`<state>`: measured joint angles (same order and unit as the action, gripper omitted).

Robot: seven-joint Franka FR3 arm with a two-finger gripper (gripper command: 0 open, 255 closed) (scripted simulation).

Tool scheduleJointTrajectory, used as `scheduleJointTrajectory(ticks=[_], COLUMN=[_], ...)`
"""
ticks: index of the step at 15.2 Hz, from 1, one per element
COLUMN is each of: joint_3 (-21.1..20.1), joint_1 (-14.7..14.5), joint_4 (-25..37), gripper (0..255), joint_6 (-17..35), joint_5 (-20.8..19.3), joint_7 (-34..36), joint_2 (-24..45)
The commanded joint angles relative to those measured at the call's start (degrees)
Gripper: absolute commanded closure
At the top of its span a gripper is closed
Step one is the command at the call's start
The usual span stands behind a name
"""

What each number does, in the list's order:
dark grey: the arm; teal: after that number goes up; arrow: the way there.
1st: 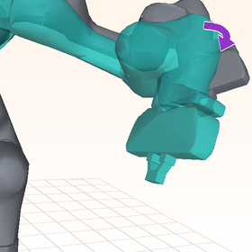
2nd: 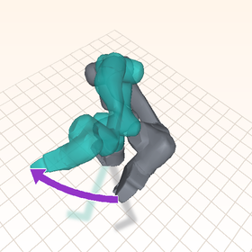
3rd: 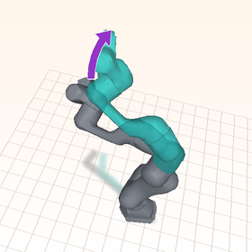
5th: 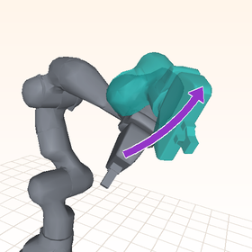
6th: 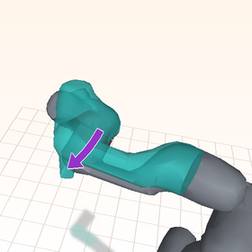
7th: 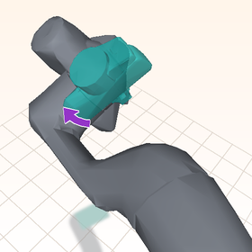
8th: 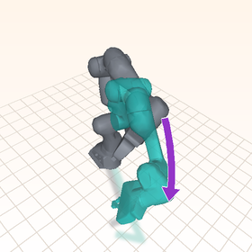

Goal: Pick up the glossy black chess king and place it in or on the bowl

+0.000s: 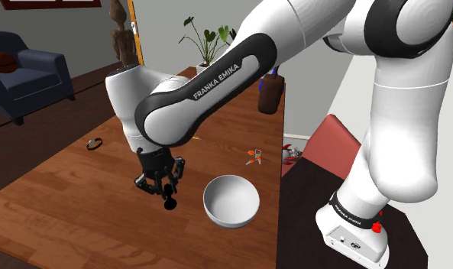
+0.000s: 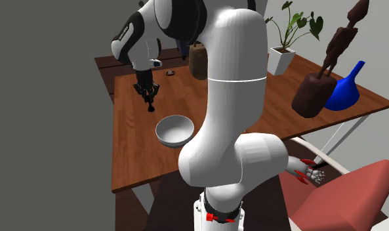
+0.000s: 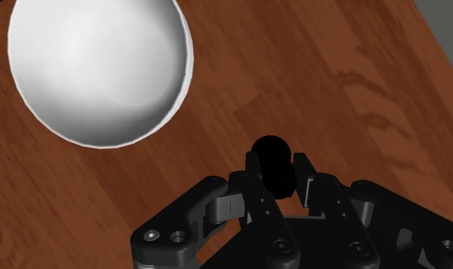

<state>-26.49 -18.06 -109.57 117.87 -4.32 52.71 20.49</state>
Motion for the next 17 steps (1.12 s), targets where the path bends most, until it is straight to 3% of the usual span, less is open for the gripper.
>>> scheduleJointTrajectory(ticks=[1,12,17], joint_3=[-0.2,-0.9,-0.9], joint_1=[0.1,0.7,4.2], joint_4=[0.8,4.4,-9.4], gripper=[255,255,255], joint_6=[-1.4,-8.5,-5.9], joint_5=[0.3,2.2,7.6], joint_7=[-0.2,-0.9,-6.4], joint_2=[-0.7,-4.6,-16.8])
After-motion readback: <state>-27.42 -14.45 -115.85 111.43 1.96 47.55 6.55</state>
